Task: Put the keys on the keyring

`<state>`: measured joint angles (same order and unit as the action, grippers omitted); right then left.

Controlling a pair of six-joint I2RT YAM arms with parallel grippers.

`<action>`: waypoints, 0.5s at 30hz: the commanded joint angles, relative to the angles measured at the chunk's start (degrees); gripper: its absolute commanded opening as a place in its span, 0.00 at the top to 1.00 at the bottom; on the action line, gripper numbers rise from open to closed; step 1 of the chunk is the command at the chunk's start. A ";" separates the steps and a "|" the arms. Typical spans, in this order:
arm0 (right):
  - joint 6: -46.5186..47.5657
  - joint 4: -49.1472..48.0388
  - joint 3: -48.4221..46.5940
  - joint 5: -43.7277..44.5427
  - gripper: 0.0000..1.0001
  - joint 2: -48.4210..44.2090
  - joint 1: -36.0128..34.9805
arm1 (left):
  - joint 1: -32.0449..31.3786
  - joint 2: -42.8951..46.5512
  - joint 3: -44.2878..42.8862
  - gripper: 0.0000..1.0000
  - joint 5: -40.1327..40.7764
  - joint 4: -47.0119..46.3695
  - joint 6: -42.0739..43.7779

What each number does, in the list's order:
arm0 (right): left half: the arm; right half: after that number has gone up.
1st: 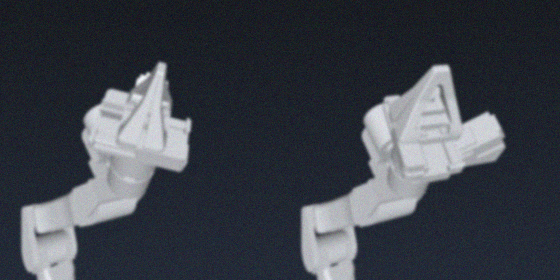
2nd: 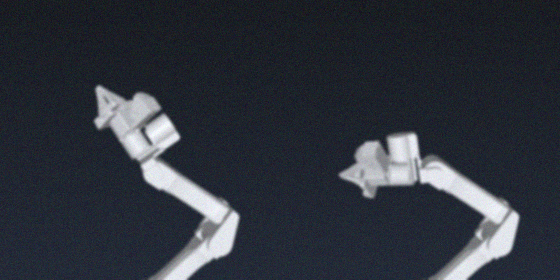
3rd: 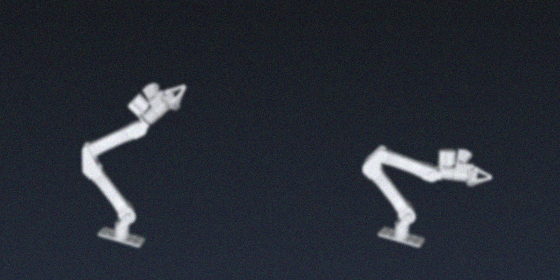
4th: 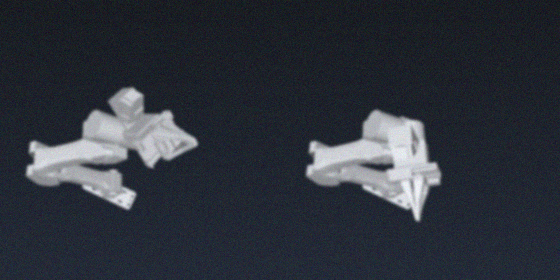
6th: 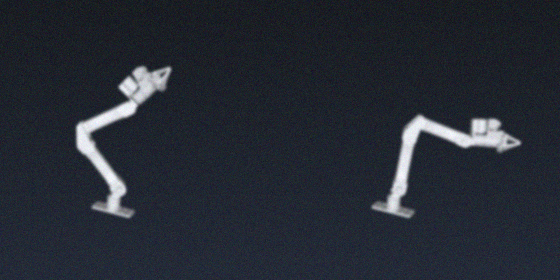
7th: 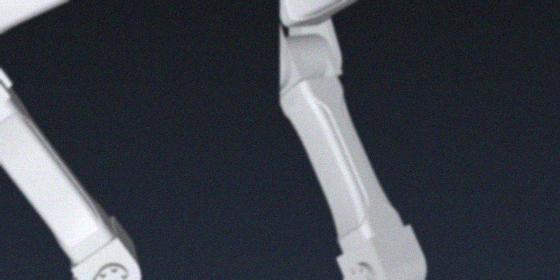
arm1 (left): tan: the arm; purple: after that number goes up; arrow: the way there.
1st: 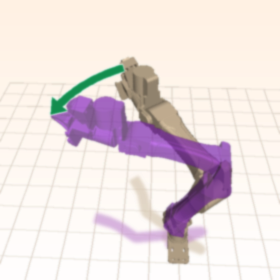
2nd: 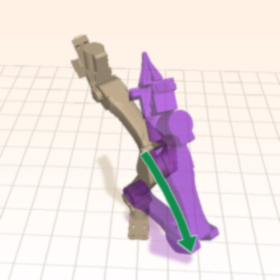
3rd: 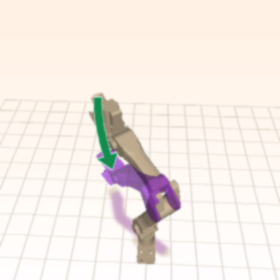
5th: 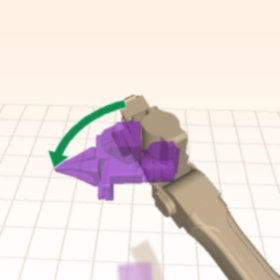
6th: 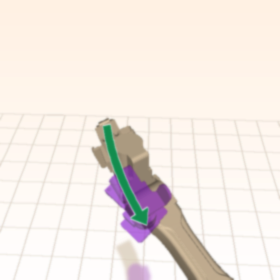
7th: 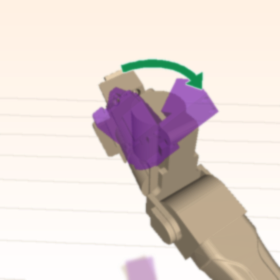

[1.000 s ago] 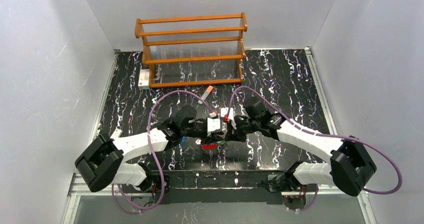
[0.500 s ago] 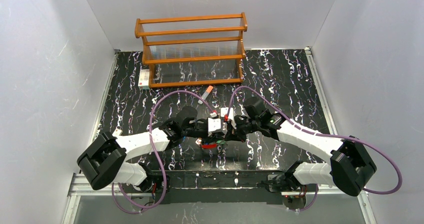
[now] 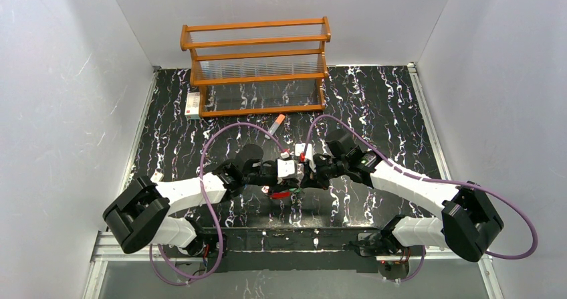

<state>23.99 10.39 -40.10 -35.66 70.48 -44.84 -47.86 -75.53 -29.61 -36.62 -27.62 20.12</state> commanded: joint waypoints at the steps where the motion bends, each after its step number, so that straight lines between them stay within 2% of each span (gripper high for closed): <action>1: -0.50 -2.04 -2.71 -1.74 0.99 -0.90 -0.51 | -0.16 0.73 0.73 0.82 0.23 -1.41 -0.73; 6: -0.52 -2.22 -2.63 -1.70 0.99 -0.96 -0.60 | -0.18 0.49 1.71 0.78 0.01 -6.03 -3.52; 15: -0.52 -2.08 -2.68 -1.83 0.99 -0.79 -0.55 | -0.16 0.33 2.54 0.89 -0.42 -7.78 -4.87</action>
<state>23.97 10.20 -40.10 -35.77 70.48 -45.04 -47.86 -75.55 -27.55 -36.47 -33.15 15.97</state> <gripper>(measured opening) 0.031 0.146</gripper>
